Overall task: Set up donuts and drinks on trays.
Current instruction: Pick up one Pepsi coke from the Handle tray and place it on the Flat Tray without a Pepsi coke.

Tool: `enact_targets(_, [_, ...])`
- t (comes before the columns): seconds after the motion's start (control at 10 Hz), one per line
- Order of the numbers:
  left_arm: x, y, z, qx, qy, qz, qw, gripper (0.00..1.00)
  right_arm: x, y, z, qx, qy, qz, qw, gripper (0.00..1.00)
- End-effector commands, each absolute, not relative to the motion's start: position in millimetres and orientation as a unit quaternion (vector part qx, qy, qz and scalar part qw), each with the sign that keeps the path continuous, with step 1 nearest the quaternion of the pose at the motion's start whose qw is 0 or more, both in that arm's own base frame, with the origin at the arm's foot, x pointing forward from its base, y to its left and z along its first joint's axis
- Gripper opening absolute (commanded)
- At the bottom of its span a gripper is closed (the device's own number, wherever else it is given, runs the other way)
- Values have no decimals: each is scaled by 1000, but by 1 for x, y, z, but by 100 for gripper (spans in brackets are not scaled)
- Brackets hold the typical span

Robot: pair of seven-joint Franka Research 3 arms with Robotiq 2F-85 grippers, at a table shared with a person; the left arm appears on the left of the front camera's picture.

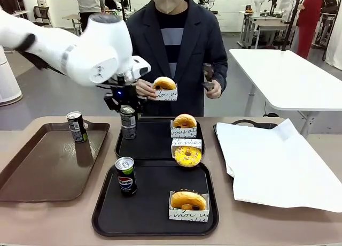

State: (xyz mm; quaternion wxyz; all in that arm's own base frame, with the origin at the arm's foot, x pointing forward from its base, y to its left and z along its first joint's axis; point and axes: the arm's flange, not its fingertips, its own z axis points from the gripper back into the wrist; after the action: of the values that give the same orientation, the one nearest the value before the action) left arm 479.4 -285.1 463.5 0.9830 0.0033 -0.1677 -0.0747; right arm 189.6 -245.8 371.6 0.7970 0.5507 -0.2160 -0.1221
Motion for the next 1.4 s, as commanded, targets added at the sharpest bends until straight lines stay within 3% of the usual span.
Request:
enact_targets(0.0, [432,-248,492,4,-162,-97,982,56,192,-245,373,556,-231,-119,789,100])
enact_targets(0.2, [404,-228,503,16,-169,-100,980,56,192,-245,373,556,-231,-119,789,100])
enact_targets(0.5, [399,-215,496,10,-184,-61,981,56,192,-245,373,556,-231,-119,789,100])
enact_targets(1.3, [400,-222,507,19,-170,-82,982,56,192,-245,373,556,-231,-119,789,100])
